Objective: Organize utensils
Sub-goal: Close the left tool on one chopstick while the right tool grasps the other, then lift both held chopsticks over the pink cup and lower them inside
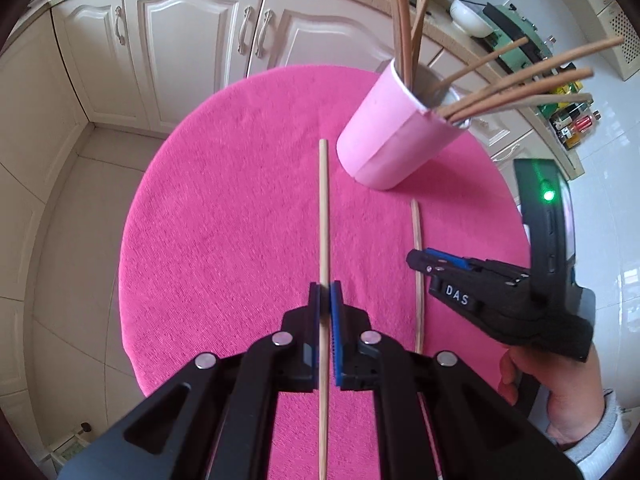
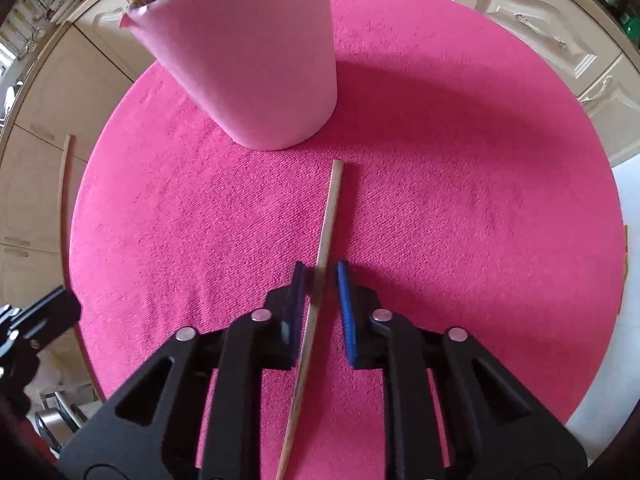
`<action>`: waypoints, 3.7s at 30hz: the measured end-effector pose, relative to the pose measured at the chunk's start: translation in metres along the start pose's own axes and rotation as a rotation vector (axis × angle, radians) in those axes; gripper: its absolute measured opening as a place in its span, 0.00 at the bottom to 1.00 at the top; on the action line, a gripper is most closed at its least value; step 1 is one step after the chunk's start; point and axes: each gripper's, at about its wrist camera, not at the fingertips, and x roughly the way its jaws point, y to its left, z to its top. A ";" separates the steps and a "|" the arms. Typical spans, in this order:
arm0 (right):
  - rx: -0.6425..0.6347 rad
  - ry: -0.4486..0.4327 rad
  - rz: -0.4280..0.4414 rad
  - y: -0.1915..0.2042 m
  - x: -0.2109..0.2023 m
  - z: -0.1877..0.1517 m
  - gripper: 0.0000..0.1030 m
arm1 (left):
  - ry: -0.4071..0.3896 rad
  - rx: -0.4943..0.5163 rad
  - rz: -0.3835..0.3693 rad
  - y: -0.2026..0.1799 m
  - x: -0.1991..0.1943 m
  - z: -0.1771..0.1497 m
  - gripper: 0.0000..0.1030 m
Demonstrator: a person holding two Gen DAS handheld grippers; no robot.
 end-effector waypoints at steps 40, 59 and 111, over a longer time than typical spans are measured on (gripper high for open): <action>0.232 -0.641 0.265 -0.037 -0.200 -0.067 0.05 | -0.573 0.234 -0.144 -0.058 -0.151 -0.008 0.05; 0.081 -0.963 0.204 -0.038 -0.235 0.022 0.06 | -0.871 0.128 -0.112 -0.074 -0.134 0.073 0.05; -0.148 -1.029 0.280 -0.037 -0.176 0.054 0.06 | -0.928 0.194 -0.126 -0.077 -0.053 0.087 0.05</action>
